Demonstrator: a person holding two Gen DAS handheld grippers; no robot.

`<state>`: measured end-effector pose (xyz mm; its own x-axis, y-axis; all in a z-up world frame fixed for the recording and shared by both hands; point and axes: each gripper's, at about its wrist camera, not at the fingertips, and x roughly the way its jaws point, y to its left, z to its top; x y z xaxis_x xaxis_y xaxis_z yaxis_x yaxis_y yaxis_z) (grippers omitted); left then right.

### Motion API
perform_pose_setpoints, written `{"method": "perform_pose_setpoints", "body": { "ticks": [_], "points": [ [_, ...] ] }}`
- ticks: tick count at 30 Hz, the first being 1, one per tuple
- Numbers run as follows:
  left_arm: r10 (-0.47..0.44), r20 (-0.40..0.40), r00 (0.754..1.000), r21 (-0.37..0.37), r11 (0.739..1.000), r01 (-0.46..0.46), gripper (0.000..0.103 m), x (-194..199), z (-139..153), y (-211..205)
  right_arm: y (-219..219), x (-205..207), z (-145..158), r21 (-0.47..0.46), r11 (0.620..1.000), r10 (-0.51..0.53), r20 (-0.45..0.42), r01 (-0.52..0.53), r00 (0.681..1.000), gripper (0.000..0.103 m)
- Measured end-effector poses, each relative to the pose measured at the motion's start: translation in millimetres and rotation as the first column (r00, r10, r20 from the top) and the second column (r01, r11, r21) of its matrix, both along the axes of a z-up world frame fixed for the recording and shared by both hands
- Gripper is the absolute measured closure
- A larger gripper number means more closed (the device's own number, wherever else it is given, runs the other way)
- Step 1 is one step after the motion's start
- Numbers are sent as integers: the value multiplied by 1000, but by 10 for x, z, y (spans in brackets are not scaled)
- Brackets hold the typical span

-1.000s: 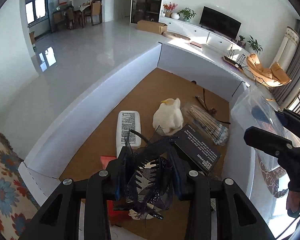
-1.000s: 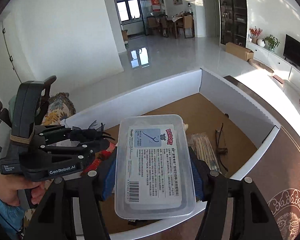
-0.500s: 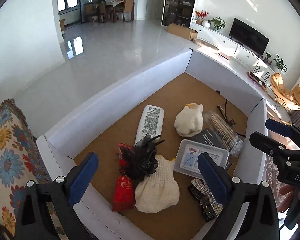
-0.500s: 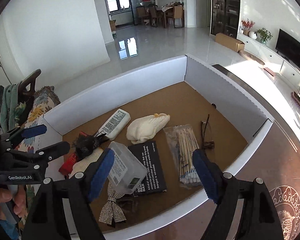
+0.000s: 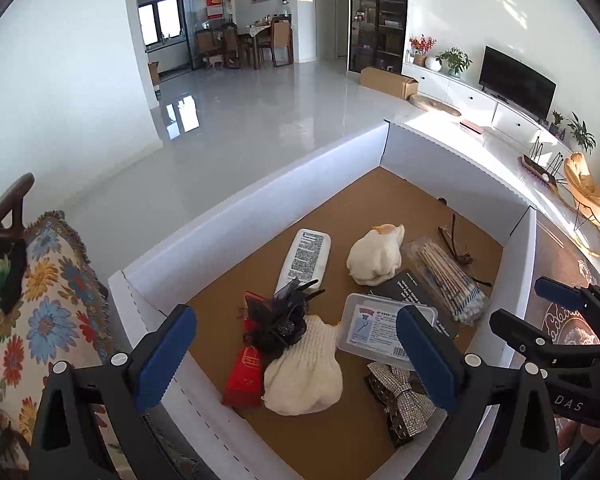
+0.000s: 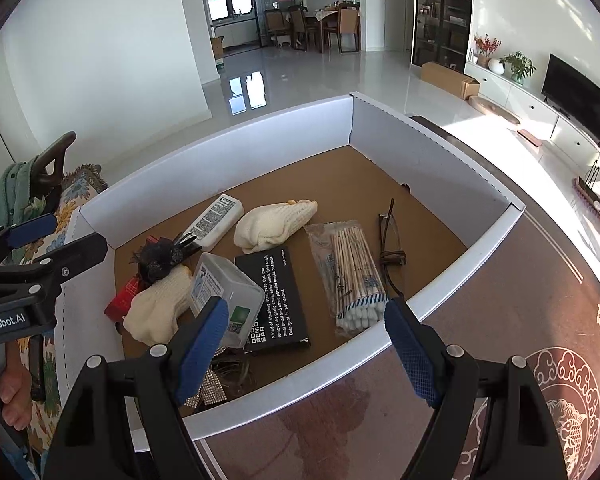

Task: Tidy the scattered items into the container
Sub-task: 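Carry both items into the cardboard box and open both tools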

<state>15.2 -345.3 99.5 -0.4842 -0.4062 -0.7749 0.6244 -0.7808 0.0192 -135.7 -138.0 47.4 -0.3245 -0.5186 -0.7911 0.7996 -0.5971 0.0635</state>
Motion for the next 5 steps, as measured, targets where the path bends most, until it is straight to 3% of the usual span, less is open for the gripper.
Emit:
{"method": "perform_pose_setpoints", "body": {
  "ticks": [5],
  "points": [
    [-4,-28,1000,19,1000,4,1,6,-13,45,-32,-1,19,-20,1000,0,-6,0,1000,22]
  ]
}}
